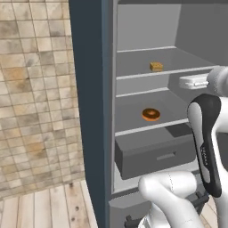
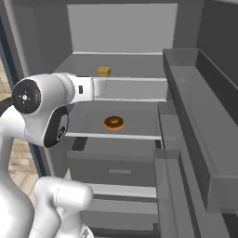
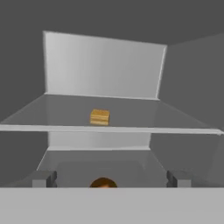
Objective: Take the cake and donut from the fridge and place them on the empty tray on the dining counter.
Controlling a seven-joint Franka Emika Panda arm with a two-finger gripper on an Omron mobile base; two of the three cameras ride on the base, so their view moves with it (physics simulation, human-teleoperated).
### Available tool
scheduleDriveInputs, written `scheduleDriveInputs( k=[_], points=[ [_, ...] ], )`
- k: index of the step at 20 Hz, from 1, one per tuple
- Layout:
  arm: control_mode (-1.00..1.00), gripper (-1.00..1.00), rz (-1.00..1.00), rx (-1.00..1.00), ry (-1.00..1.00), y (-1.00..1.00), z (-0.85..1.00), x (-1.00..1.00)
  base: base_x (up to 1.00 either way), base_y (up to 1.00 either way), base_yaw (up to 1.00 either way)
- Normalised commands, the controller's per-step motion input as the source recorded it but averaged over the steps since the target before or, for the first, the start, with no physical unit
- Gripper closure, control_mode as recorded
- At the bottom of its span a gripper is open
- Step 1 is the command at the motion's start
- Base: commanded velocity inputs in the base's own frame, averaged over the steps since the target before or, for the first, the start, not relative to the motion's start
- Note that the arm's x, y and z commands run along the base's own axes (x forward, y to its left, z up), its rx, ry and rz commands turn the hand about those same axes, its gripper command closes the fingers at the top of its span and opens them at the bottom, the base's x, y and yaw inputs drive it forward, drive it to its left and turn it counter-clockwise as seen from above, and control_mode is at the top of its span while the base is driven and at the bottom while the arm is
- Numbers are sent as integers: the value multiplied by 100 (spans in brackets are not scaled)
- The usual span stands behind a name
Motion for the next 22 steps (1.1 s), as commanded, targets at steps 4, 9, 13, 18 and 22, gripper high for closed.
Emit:
scheduleDriveInputs(
  k=[4,9,13,18,22],
  points=[
    [100,-100,0,0,0,0,0,0,100,-12,0],
    [100,-100,0,0,0,0,0,0,100,-39,7],
    [100,-100,0,0,0,0,0,0,87,-32,23],
    [-100,-100,3,0,1,0,1,18,39,-5,16],
    [-100,-100,-2,0,18,1,21,46,0,0,0]
  ],
)
